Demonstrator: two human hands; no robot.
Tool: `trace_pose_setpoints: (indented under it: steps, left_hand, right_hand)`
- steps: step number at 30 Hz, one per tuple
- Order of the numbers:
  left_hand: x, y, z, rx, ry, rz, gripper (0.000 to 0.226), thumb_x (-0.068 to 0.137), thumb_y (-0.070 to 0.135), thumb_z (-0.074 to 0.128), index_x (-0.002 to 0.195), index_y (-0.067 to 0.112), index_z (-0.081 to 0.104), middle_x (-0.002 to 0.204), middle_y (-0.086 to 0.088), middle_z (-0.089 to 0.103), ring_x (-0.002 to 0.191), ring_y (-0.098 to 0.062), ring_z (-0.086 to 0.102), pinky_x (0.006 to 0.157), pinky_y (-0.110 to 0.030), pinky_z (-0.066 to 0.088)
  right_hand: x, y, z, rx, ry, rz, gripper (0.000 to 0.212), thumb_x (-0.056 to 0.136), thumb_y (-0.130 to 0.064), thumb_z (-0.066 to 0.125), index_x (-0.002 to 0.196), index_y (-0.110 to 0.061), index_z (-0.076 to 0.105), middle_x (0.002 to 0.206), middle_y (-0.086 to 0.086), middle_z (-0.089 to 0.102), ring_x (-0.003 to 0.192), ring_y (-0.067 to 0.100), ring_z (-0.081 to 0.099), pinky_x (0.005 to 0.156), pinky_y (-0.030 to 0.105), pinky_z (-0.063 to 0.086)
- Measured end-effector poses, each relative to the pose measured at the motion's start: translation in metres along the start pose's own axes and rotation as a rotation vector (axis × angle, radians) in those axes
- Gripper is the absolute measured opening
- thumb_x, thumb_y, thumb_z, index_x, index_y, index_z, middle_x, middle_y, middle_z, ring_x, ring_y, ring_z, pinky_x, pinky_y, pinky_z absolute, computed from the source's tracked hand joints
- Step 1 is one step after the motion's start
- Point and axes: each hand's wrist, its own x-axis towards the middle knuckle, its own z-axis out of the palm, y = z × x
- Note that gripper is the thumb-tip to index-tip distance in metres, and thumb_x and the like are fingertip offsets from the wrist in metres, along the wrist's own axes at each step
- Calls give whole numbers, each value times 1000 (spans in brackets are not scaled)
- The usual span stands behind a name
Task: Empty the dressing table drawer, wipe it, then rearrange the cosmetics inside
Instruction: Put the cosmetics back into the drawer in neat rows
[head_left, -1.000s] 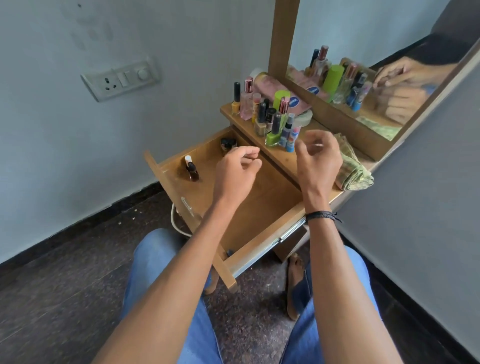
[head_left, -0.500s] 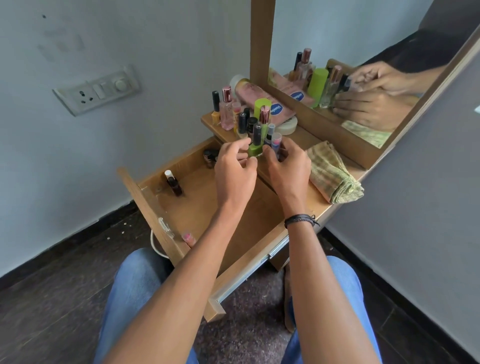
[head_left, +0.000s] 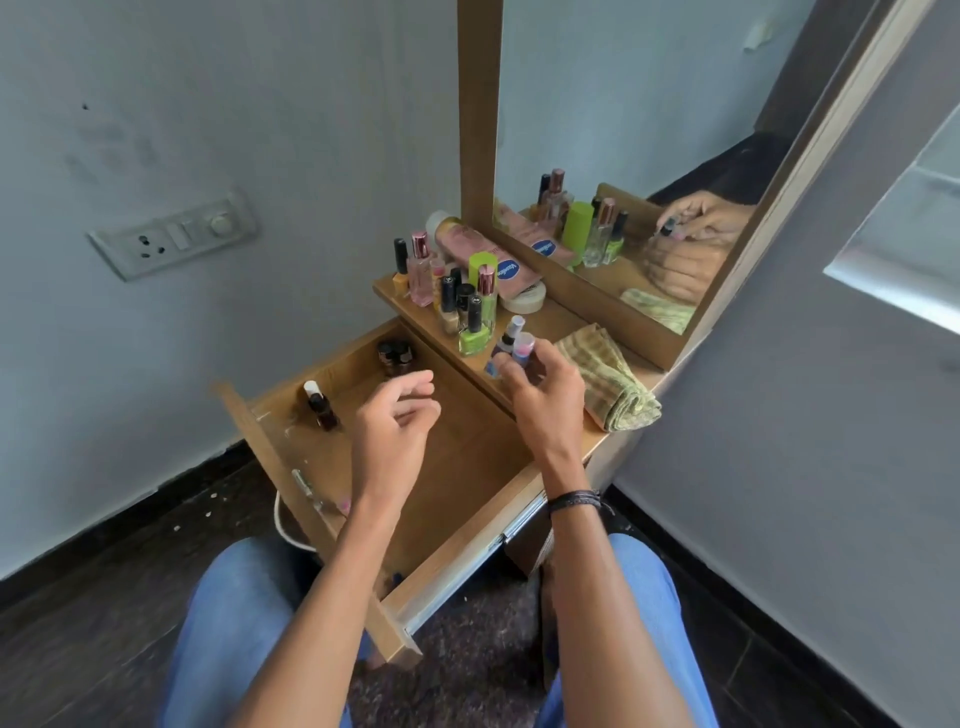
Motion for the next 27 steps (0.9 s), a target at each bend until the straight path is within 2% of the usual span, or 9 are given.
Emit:
trace_pose_setpoints:
  steps: [4,6,8,11,14,18,21,24,27]
  left_hand:
    - [-17,0,-17,-10,-50,-23,36,91,7,68,123,24,70,109,13,73,99,1,68,84,-14,53]
    - [-27,-3,-24,-34,-120,-40,38,90,5,69,124,22,69,109,10,75,101,0,69,89,-18,53]
    - [-38,-5,-32,-58,-183,-69,37,90,2,69,120,23,70,104,8,77,100,-2,71,89,-18,54]
    - [-45,-14,-44,-51,-204,-118,37,88,5,72,118,27,69,103,8,77,100,-5,71,91,-23,54]
    - [-46,-23,-53,61,-184,-99,34,86,12,77,115,27,70,100,10,77,96,-5,72,91,-29,56]
    - [-49,-26,-56,300,-144,18,30,83,23,82,110,26,69,92,18,73,83,7,68,74,-18,57]
    - [-52,-27,-55,350,-125,59,27,84,20,81,107,23,68,89,17,72,81,5,67,75,-25,59]
    - [-54,-24,-53,385,-118,70,37,83,17,82,114,23,64,89,15,70,80,3,67,75,-29,59]
    - [-55,-22,-52,445,-129,68,49,80,25,84,123,28,59,91,14,71,81,-3,68,72,-30,57]
  right_hand:
    - [-15,-9,-5,-120,-382,-30,13,94,-35,69,99,-23,70,94,-3,72,87,21,67,84,54,55]
    - [-24,-15,-1,-129,-509,-53,15,93,-35,69,100,-21,70,97,1,71,91,23,66,86,56,53]
    - [-32,-18,3,-105,-581,-43,13,94,-30,71,100,-19,71,100,1,69,92,21,64,88,52,53]
    - [-45,-17,10,-91,-623,-16,13,92,-29,73,97,-17,72,98,4,66,88,23,61,85,48,50]
    - [-54,-14,16,-83,-646,9,13,91,-27,75,96,-15,73,96,5,66,88,25,61,81,44,49]
    - [-61,-10,22,-75,-669,4,12,90,-26,77,94,-14,76,94,4,66,87,26,61,81,45,47]
    - [-62,-4,25,-80,-677,26,11,87,-26,80,91,-17,77,91,4,68,86,29,63,82,49,49]
    - [-61,1,26,-104,-690,27,9,86,-26,81,90,-20,77,91,2,71,86,29,66,85,52,52]
    - [-58,2,21,-133,-730,20,6,86,-23,82,91,-23,78,91,-4,74,88,22,69,87,49,55]
